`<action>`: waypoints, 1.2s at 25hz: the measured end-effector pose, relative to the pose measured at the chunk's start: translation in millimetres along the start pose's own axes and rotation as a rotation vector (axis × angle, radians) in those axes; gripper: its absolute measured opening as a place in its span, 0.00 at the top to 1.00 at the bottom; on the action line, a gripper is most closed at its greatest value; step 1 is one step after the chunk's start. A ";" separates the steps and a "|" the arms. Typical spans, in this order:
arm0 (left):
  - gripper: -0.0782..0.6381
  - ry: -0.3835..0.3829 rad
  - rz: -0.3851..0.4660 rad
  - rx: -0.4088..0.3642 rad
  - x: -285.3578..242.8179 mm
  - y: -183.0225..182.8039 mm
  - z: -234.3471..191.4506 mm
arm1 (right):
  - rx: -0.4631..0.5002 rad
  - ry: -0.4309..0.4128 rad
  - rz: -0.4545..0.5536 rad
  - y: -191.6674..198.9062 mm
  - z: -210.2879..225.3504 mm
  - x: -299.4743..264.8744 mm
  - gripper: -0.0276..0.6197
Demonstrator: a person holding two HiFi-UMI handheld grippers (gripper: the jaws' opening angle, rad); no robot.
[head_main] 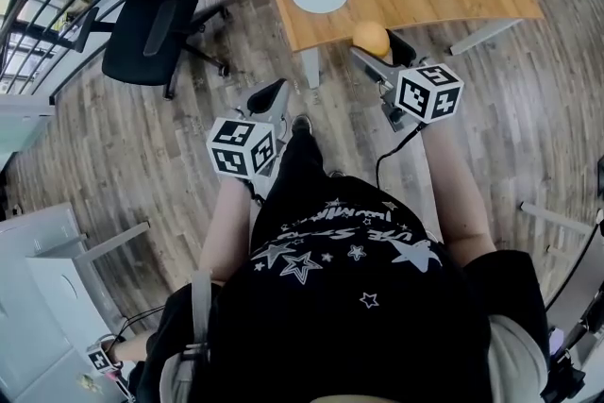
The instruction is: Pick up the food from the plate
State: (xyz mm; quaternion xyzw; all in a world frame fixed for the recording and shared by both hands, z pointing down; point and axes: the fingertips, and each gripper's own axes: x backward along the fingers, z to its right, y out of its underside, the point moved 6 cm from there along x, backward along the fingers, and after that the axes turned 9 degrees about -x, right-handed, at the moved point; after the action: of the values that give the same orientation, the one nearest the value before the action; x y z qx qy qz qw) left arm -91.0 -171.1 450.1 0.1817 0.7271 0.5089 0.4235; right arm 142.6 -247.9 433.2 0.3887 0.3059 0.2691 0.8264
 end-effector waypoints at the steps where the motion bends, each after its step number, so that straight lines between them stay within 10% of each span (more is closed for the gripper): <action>1: 0.89 -0.001 0.003 -0.003 3.7 1.9 4.7 | 0.001 0.001 0.005 1.9 -3.0 4.8 0.35; 30: 0.89 -0.070 0.005 0.020 96.5 54.9 88.3 | 0.009 -0.060 0.039 56.5 -55.1 95.6 0.35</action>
State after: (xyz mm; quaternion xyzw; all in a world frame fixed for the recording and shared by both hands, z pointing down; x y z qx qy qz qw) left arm -85.0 -29.5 446.7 0.2053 0.7163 0.4961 0.4457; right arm 155.3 -125.1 422.4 0.4063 0.2745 0.2721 0.8280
